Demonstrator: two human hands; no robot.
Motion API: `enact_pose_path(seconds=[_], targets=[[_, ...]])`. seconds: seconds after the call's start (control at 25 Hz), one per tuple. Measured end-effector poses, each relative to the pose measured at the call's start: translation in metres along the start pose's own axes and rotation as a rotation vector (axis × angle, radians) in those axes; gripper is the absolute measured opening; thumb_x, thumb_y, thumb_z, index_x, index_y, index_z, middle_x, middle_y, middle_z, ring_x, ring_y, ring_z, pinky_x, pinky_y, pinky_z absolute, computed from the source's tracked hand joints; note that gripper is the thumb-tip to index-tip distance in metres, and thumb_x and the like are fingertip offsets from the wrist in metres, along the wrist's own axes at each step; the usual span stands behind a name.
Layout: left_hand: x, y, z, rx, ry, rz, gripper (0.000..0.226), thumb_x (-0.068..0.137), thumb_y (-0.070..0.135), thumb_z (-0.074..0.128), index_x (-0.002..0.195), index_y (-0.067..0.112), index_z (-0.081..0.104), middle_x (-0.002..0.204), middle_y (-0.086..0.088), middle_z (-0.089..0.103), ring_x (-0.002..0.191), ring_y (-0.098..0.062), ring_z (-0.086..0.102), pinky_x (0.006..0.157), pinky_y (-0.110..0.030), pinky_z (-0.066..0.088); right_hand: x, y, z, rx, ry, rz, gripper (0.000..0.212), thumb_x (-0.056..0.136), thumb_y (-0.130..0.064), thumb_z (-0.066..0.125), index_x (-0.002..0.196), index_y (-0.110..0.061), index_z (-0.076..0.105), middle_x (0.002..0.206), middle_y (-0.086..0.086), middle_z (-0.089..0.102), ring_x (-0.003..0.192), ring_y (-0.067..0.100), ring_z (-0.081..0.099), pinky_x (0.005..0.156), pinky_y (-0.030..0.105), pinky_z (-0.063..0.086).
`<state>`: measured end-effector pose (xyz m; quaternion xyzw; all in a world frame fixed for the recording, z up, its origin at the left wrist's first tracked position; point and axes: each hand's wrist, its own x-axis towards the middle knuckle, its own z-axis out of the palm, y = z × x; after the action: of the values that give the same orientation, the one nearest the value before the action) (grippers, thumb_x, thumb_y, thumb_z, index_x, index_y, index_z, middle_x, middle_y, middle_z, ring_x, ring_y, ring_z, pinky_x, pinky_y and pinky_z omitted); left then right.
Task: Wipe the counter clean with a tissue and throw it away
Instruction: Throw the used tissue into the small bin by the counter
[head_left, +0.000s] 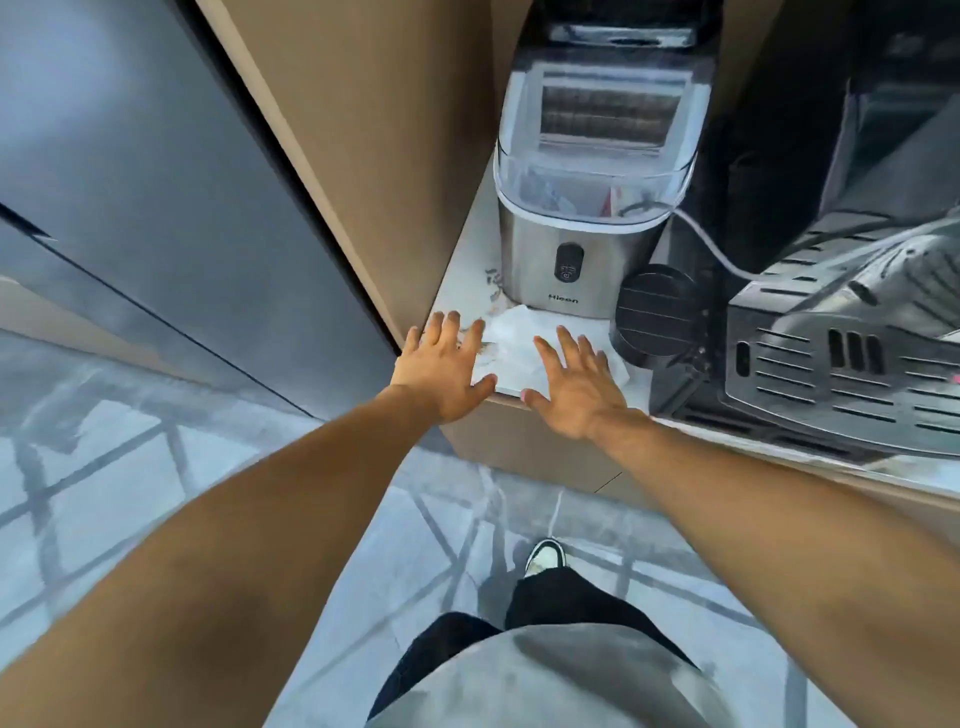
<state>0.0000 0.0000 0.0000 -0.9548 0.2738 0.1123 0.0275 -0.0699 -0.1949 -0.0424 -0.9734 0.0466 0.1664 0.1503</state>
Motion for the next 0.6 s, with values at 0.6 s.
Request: enact_pose_path(seconds=[0.6], targets=[[0.107, 0.040, 0.040, -0.056, -0.101, 0.294, 0.046, 0.096, 0.025, 0.054, 0.140, 0.014, 0.046, 0.146, -0.018, 0.038, 0.139, -0.036, 0.031, 0.109, -0.050, 0.035, 0.017, 0.041, 0.019, 0.065, 0.057, 0.310, 0.066, 0.088, -0.005, 0.057, 0.147, -0.017, 0.030, 0.161, 0.010, 0.015, 0.134, 0.039, 0.040, 0.104, 0.043, 0.042]])
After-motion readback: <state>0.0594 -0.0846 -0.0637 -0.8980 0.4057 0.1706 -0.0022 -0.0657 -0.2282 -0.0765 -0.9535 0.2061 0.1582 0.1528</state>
